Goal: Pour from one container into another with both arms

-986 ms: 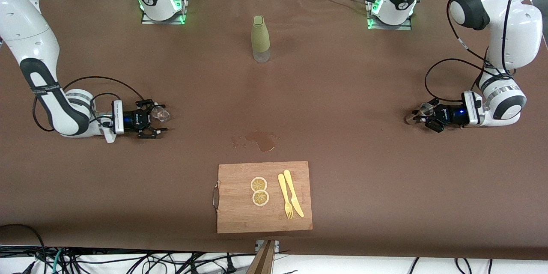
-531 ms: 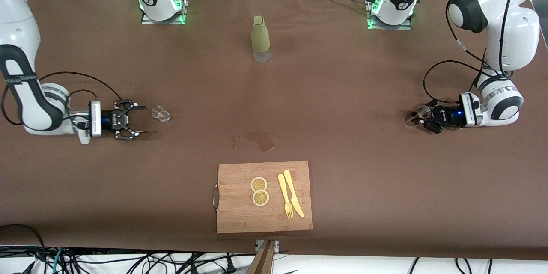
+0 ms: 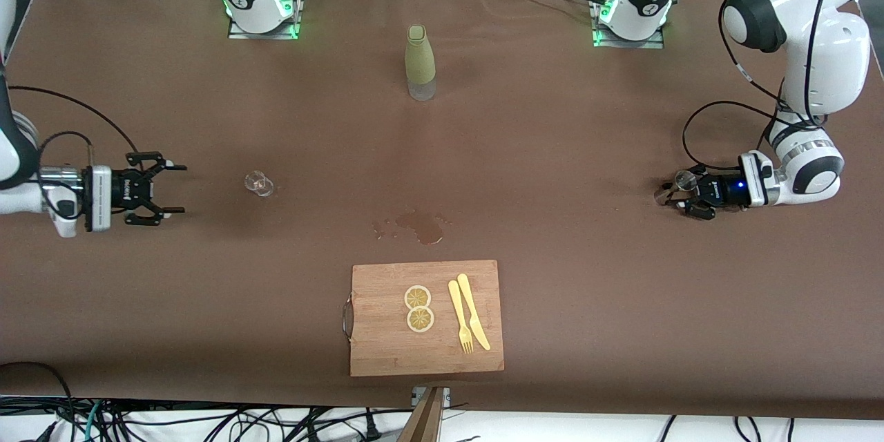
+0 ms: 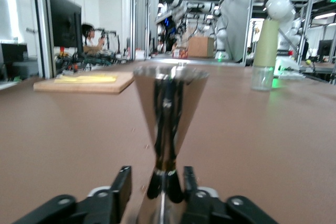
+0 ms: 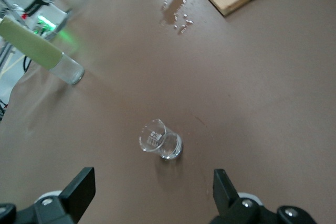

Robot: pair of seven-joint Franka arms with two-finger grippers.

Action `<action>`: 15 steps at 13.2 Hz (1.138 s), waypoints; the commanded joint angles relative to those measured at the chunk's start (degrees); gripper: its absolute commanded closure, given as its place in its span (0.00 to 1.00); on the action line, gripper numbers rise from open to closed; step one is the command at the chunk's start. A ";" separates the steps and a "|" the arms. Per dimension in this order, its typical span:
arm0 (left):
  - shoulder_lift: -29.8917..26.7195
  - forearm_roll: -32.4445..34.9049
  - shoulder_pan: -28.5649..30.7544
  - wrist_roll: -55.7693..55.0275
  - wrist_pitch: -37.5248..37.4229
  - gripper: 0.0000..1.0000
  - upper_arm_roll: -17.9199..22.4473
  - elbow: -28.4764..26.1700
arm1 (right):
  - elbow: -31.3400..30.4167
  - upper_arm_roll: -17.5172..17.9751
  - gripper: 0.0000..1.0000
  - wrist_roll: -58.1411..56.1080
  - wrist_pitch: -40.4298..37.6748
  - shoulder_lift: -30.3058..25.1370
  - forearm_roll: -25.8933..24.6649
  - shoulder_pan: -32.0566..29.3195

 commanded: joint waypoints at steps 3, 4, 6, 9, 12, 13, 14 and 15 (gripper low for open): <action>-4.15 11.43 -0.99 -12.98 7.95 0.00 0.24 5.80 | -1.32 -0.52 0.00 22.79 -5.53 -13.97 -8.19 2.28; -6.08 13.28 -1.51 -19.04 9.70 0.00 0.24 5.90 | -1.49 -0.70 0.00 28.06 -6.06 -17.30 -10.64 3.15; -9.08 18.36 -2.22 -32.22 11.30 0.00 0.24 7.90 | -1.32 -4.28 0.00 39.92 -9.04 -23.02 -19.06 11.02; -12.50 28.11 -2.22 -53.83 11.30 0.00 -0.20 13.44 | -0.96 -13.16 0.00 46.66 -13.52 -27.35 -23.04 23.16; -17.86 38.92 -3.18 -72.65 11.39 0.00 -0.29 16.53 | -0.96 -19.58 0.00 53.92 -13.71 -28.50 -28.31 30.38; -20.40 42.00 -3.88 -79.68 11.39 0.00 -0.64 16.44 | -1.05 -19.68 0.00 57.43 -13.63 -29.46 -29.02 30.75; -23.21 45.08 -3.80 -88.62 11.39 0.00 -2.12 16.44 | -1.14 -19.68 0.00 62.78 -13.89 -30.25 -29.12 30.93; -25.42 47.89 -3.45 -98.37 11.39 0.00 -4.74 16.44 | -1.83 -19.68 0.00 69.53 -13.98 -31.56 -29.12 31.19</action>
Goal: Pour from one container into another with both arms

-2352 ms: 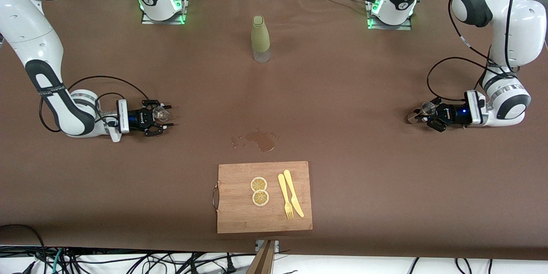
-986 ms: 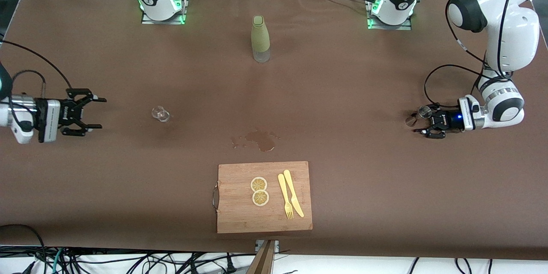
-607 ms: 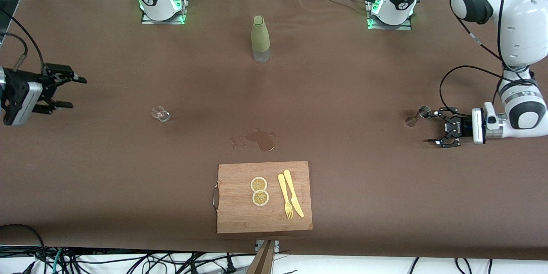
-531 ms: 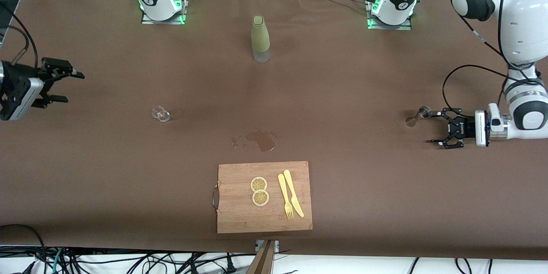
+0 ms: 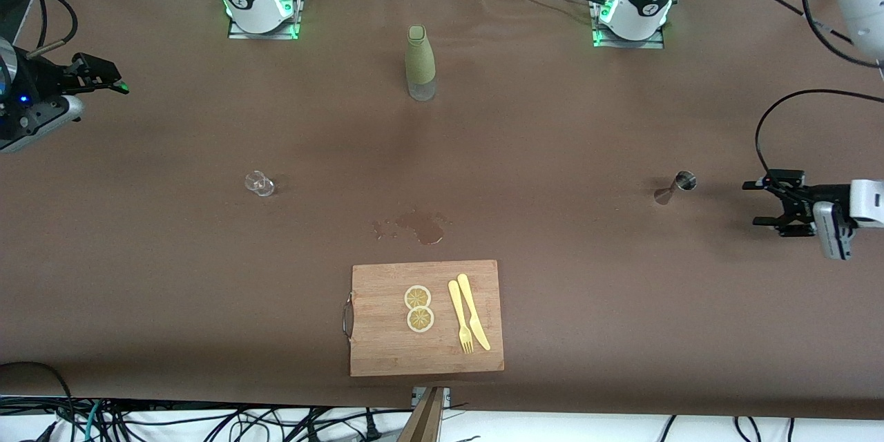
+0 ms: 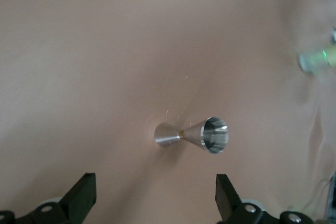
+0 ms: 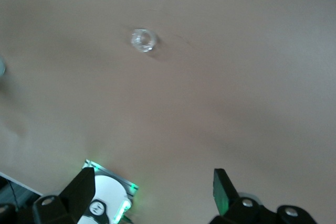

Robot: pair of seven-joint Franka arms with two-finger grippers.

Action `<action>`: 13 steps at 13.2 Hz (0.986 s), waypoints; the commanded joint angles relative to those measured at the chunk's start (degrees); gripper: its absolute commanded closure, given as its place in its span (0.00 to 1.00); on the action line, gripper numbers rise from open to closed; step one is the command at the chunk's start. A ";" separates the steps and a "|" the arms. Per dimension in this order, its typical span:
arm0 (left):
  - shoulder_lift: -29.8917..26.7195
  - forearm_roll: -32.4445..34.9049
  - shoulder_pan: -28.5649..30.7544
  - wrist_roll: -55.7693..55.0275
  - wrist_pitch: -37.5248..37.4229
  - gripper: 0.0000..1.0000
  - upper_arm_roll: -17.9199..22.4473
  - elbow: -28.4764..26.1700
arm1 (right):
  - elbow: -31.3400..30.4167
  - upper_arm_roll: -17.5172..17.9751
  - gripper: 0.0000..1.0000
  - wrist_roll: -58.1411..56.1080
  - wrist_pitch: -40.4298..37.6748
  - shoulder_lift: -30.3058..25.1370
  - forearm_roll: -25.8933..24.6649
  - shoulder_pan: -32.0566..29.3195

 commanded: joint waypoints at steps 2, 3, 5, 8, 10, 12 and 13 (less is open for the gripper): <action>-9.58 11.58 -0.54 -28.29 0.34 0.00 -7.31 -0.60 | -2.42 -0.85 0.00 19.13 -0.50 -3.77 -1.31 3.73; -11.61 14.05 -0.81 -34.18 0.34 0.00 -9.16 -0.60 | -2.51 -0.85 0.00 19.70 -0.07 -3.94 -1.22 3.83; -15.39 19.58 -1.42 -44.48 0.25 0.00 -13.99 -0.51 | -3.65 -0.85 0.00 19.61 0.72 -5.60 -0.87 3.74; -21.27 27.75 -2.13 -59.00 -0.28 0.00 -20.32 -0.42 | -3.92 -1.02 0.00 20.49 2.57 -6.49 -1.05 3.74; -24.36 33.56 -2.13 -59.91 -1.50 0.00 -24.63 -0.16 | -3.57 -1.03 0.00 21.19 2.57 -6.41 -0.52 3.74; -25.42 33.32 -2.04 -61.65 -2.38 0.00 -25.17 1.85 | -3.57 -1.11 0.00 22.42 4.14 -6.32 -0.43 4.09; -25.69 33.49 -2.22 -65.58 -4.56 0.00 -25.61 3.43 | -3.57 -1.03 0.00 23.30 5.37 -6.06 -0.35 4.09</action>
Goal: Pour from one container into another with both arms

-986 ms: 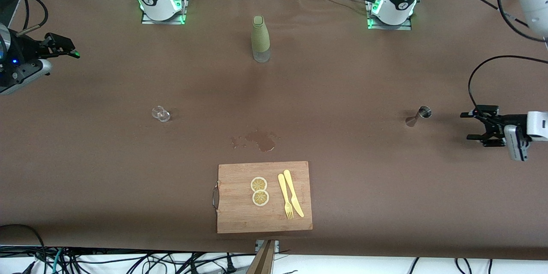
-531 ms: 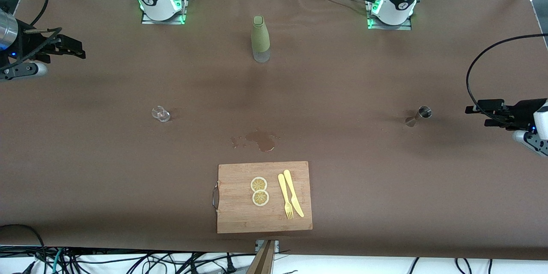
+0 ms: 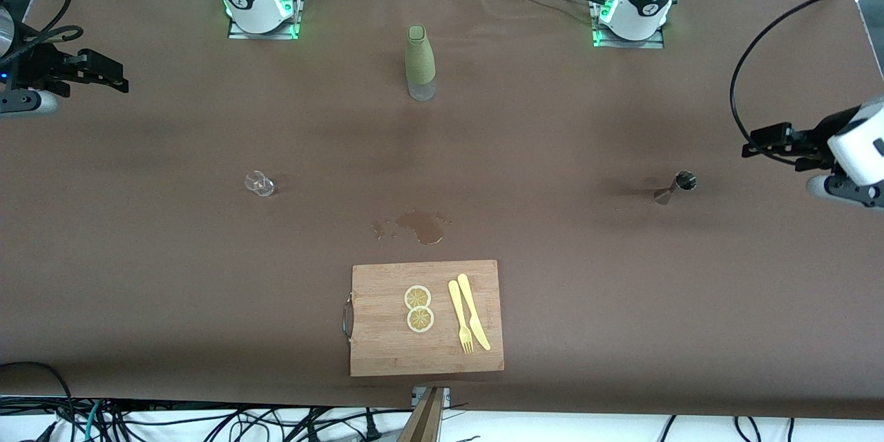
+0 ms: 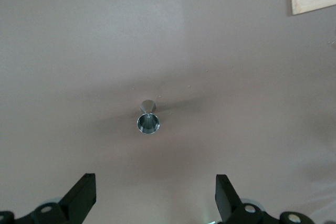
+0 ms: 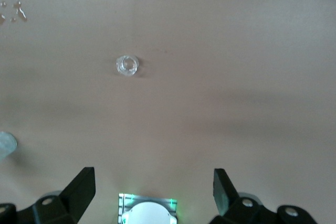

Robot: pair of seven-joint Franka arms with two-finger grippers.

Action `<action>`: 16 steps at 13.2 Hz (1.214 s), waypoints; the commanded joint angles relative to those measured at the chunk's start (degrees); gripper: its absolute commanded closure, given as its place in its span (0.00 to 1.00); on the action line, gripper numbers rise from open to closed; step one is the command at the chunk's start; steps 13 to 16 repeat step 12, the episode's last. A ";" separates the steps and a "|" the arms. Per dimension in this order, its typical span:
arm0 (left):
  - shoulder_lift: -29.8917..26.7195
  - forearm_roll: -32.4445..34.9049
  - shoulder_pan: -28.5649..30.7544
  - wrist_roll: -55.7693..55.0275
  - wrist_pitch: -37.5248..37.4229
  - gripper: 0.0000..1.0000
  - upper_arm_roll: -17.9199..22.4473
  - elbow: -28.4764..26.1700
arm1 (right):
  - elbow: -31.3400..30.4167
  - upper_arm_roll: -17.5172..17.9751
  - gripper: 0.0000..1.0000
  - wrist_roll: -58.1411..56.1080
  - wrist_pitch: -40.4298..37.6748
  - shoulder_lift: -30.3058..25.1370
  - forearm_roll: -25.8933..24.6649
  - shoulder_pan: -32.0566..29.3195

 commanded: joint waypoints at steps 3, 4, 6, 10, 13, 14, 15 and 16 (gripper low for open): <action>-0.41 2.22 -0.23 -9.74 -6.64 0.00 -2.81 7.86 | -1.23 -0.48 0.00 2.23 5.37 -1.60 -0.10 0.70; -0.32 2.30 -0.41 -9.74 -5.77 0.00 -2.90 8.57 | -1.40 -0.91 0.00 2.22 4.76 -1.43 0.16 0.61; 0.21 2.39 -0.50 -9.91 -4.36 0.00 -3.86 8.49 | -0.18 -1.62 0.00 1.96 4.49 -1.51 0.17 0.70; 0.56 2.57 -0.50 -9.92 -4.44 0.00 -4.13 8.31 | 0.97 -1.62 0.00 2.23 3.53 -1.43 0.25 0.79; 0.74 2.57 -0.59 -9.92 -4.44 0.00 -4.13 8.40 | 1.06 -1.62 0.00 2.40 2.47 -1.51 0.17 0.79; 0.74 2.57 -0.59 -9.92 -4.44 0.00 -4.13 8.40 | 1.06 -1.62 0.00 2.40 2.47 -1.51 0.17 0.79; 0.74 2.57 -0.59 -9.92 -4.44 0.00 -4.13 8.40 | 1.06 -1.62 0.00 2.40 2.47 -1.51 0.17 0.79; 0.74 2.57 -0.59 -9.92 -4.44 0.00 -4.13 8.40 | 1.06 -1.62 0.00 2.40 2.47 -1.51 0.17 0.79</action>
